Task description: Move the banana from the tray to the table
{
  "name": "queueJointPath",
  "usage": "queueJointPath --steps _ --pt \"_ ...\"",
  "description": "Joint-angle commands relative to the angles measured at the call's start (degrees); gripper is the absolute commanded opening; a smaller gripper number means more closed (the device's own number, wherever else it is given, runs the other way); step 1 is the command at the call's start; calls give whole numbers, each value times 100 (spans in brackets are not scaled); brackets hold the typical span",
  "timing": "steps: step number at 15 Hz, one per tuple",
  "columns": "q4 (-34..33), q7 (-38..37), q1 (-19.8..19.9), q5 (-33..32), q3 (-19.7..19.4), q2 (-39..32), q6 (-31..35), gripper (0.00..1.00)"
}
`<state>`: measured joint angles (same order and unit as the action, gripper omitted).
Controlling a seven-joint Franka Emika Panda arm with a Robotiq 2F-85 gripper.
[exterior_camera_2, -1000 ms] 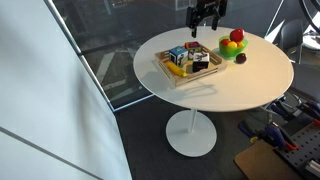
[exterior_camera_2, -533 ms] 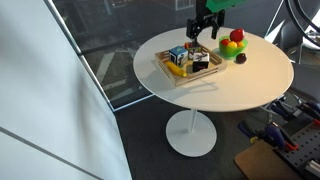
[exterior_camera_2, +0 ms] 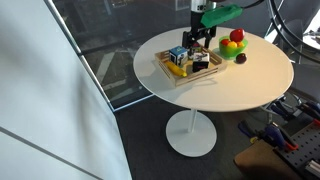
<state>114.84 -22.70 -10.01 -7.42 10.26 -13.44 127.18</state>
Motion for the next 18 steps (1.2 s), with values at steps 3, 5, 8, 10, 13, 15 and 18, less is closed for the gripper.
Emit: queueJointPath --steps 3,5,8,10,13,15,18 --pt "-209 119 -215 -36 -157 -368 417 100" --pt "-289 148 -256 -18 -188 -518 543 100" --pt "-407 197 -300 13 -242 -718 672 100" --pt "-494 223 -321 37 -270 -854 718 100" --pt "-593 144 -386 29 -311 -1019 718 100" --pt "-642 106 -440 10 -340 -1110 718 100" --pt "-715 13 -526 13 -403 -1237 695 100"
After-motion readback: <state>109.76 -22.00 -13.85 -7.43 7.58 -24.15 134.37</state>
